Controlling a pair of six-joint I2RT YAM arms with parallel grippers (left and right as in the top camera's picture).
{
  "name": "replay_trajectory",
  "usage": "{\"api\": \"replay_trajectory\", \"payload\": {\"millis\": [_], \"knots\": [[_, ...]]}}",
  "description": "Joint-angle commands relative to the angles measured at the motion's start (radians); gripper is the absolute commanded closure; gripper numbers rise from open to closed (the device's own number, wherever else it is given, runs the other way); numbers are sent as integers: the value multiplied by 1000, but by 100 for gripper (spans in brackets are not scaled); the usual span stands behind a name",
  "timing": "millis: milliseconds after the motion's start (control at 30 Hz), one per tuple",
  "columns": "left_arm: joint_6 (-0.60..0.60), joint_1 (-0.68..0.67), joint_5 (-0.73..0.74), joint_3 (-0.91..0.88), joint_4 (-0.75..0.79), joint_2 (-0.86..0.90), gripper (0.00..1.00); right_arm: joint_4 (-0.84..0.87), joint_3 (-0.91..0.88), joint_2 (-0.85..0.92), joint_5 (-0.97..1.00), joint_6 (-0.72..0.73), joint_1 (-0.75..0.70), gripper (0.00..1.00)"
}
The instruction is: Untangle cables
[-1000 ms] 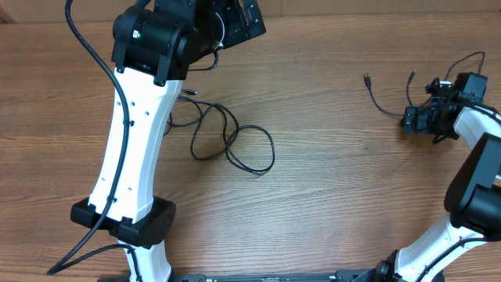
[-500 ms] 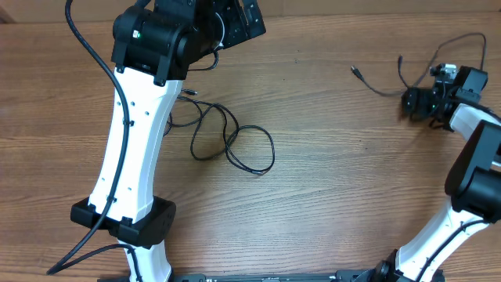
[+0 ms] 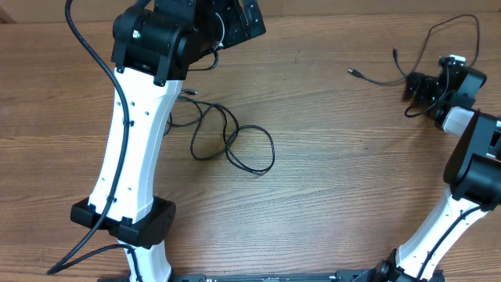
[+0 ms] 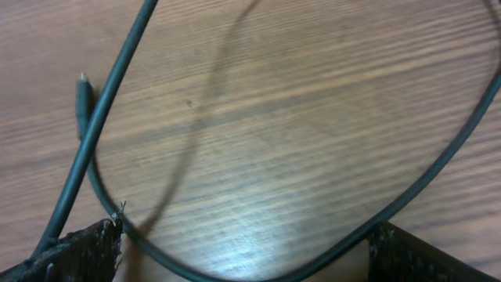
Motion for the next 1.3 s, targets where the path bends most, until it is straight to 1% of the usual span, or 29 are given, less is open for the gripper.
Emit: {"api": "replay_trajectory", "payload": {"millis": [0, 167, 367, 600, 767, 900, 1033, 1267], "knots": [[23, 6, -10, 1, 0, 11, 1, 5, -21, 71, -114, 153, 11, 0], [23, 6, -10, 1, 0, 11, 0, 0, -13, 71, -129, 162, 19, 0], [23, 6, -10, 1, 0, 11, 1, -50, -11, 69, -128, 155, 10, 0], [23, 6, -10, 1, 0, 11, 0, -193, -11, 22, -93, 25, -21, 0], [23, 6, -10, 1, 0, 11, 0, -302, -11, -82, -58, -58, -53, 0], [23, 6, -10, 1, 0, 11, 0, -377, -11, -185, -56, -90, -72, 0], [23, 6, -10, 1, 0, 11, 0, -472, -11, -282, -52, -179, -73, 0], [23, 6, -10, 1, 0, 11, 1, -658, -11, -403, -19, -187, -65, 0]]}}
